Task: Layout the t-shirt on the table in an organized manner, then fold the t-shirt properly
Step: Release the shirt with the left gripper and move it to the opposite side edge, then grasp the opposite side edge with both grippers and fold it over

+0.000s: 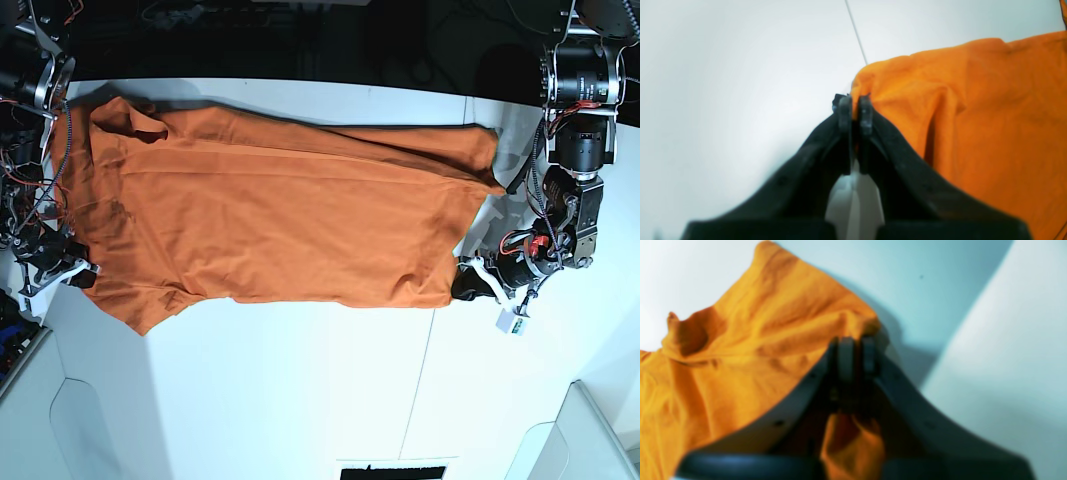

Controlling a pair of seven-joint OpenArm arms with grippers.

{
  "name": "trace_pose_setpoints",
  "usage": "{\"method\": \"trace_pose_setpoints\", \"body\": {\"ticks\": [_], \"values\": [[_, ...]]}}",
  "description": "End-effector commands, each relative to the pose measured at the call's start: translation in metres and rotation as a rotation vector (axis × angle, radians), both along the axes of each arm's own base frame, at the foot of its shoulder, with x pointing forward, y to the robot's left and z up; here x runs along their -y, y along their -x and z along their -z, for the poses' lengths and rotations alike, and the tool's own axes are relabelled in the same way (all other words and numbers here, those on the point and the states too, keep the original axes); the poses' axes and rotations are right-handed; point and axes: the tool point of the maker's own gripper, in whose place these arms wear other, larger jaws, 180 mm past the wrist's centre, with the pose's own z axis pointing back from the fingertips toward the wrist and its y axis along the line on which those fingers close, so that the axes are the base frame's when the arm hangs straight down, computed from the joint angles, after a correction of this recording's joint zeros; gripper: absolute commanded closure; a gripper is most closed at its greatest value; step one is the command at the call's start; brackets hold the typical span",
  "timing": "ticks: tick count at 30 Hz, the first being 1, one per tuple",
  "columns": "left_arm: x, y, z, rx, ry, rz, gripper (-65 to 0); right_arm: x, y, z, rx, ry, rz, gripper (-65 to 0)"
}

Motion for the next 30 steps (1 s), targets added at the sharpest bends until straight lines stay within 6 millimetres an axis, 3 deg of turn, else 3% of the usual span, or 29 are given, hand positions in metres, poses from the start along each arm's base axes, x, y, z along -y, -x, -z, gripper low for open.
{"method": "trace_pose_setpoints", "body": {"ticks": [1, 4, 12, 21, 26, 30], "values": [[-0.008, -0.015, -0.025, 0.068, 0.003, -0.001, 0.0, 0.008, -0.015, -0.023, 0.065, 0.017, 0.001, 0.0], [-0.010, -0.016, -0.037, 0.076, 0.017, 0.005, 0.0, 0.004, -0.019, -0.032, 0.094, 0.024, -0.030, 0.0], [0.012, -0.009, -0.074, 0.045, 0.038, 0.121, 0.0, 0.005, -0.015, -0.055, 0.108, 0.080, -0.083, 0.0], [-0.020, 0.011, -0.075, -0.049, -0.016, 0.133, 0.0, 0.021, 0.033, -0.061, 0.111, 0.143, -0.133, 0.0], [-0.040, 0.026, -0.070, -0.097, -0.029, 0.122, 0.0, 0.028, 0.048, -0.071, 0.134, 0.165, -0.145, 0.0], [-0.042, 0.038, -0.070, -0.152, 0.003, 0.138, 0.0, 0.029, 0.060, -0.074, 0.123, 0.143, -0.147, 0.0]]}}
